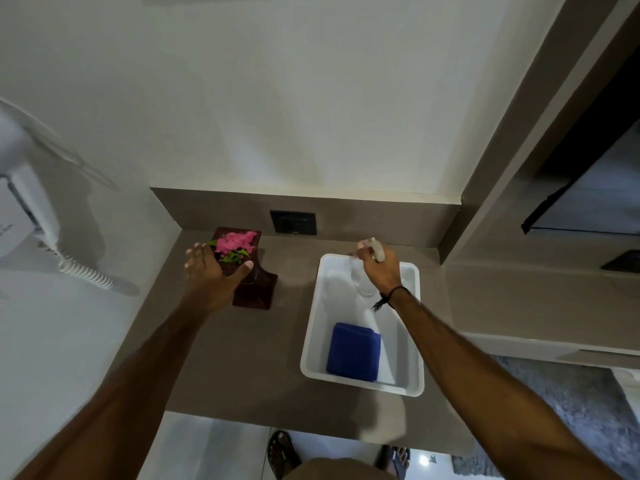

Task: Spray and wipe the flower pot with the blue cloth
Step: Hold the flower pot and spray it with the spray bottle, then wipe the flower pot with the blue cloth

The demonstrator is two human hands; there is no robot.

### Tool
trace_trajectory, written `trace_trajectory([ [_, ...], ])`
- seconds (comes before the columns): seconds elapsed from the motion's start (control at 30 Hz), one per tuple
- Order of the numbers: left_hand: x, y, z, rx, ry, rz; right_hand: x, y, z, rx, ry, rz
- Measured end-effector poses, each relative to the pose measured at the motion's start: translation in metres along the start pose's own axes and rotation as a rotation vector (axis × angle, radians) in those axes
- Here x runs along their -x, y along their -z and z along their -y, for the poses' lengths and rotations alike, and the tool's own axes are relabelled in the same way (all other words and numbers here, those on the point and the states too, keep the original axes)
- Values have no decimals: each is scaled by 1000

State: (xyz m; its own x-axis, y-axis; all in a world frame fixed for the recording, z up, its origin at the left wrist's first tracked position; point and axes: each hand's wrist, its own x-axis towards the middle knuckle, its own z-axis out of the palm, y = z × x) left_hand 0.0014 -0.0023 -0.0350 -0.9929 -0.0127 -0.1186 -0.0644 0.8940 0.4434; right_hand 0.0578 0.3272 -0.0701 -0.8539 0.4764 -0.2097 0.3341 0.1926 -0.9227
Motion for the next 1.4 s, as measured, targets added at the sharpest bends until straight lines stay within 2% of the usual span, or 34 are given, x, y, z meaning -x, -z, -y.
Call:
trace_trajectory([
  [0.1, 1, 1, 0, -18, -9, 5, 6, 5, -4, 55, 2, 7],
  [0.23, 3, 1, -3, -11, -11, 0, 44, 19, -41, 118, -175, -73],
  [0.37, 3, 2, -5, -4, -20, -25, 97, 14, -82, 499, -321, 152],
  [0.43, 2, 3, -4, -5, -14, -24, 106, 4, -90, 574, -358, 192],
  [0.67, 0, 0, 1, 22, 1, 1, 100, -7, -81, 443, -500, 255],
  [0.77, 2, 0, -1, 27, 18, 6, 95, -6, -76, 182, -585, 229],
  [0.87, 2, 2, -2, 35, 28, 22, 88, -18, -58, -62, -510, 143],
  [1.0, 0, 4, -4, 35, 32, 26, 72, -59, -8, -230, -432, 233],
  [1.13, 0, 3, -9, 63, 61, 18, 55, -109, 39, -100, -304, 181],
  [1.2, 0, 2, -11, 70, 67, -10, 56, -128, 54, -116, -248, 193],
  [1.3, -2, -1, -9, 89, 55, -44, 63, -155, 62, -174, -170, 205],
  [1.4, -3, -5, -3, 100, 61, -23, 66, -173, 54, -86, -110, 152],
])
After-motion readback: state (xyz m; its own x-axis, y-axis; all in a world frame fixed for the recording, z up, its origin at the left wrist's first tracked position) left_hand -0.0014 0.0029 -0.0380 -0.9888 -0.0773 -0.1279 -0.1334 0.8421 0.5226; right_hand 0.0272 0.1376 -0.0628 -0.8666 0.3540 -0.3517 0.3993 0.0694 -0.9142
